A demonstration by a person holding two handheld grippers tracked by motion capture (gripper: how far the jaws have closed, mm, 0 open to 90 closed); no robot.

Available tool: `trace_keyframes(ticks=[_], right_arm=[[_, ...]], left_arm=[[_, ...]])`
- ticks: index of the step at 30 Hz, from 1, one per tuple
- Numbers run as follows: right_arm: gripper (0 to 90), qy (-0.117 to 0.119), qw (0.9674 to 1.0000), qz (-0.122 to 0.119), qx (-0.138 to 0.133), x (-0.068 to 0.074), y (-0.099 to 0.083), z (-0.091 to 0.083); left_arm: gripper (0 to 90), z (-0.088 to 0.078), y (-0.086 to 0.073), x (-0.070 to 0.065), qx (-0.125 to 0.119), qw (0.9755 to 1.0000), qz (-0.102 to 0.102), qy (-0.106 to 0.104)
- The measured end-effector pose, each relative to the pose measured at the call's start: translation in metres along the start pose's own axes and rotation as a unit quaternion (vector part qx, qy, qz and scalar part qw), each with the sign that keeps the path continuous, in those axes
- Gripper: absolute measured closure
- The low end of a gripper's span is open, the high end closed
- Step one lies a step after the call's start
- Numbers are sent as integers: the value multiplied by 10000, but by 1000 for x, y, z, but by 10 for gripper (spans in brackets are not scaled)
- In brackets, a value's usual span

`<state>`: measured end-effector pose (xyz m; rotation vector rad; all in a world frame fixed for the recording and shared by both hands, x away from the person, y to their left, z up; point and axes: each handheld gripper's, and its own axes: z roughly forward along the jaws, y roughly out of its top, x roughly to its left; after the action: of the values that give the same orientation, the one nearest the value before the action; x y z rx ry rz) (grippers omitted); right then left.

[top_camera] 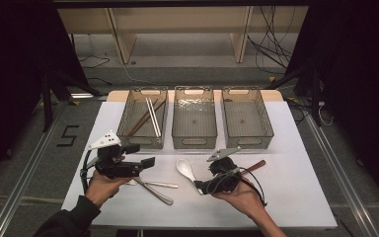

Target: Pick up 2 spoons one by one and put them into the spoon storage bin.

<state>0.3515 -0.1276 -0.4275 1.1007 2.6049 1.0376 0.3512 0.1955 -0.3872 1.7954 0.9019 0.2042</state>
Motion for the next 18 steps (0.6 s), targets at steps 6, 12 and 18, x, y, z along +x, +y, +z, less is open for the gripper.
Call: trace_keyframes(ticks=[6, 12, 18], right_arm=[[268, -51, 9997, 29, 237, -4, 4, 9], [291, -102, 9991, 7, 419, -6, 9, 15], [350, -177, 9979, -117, 618, -2, 12, 23]], left_arm=[[155, 3, -4, -2, 39, 10000, 72, 20], [155, 1, -6, -4, -25, 9999, 125, 66], [155, 0, -9, -2, -24, 9998, 125, 130]])
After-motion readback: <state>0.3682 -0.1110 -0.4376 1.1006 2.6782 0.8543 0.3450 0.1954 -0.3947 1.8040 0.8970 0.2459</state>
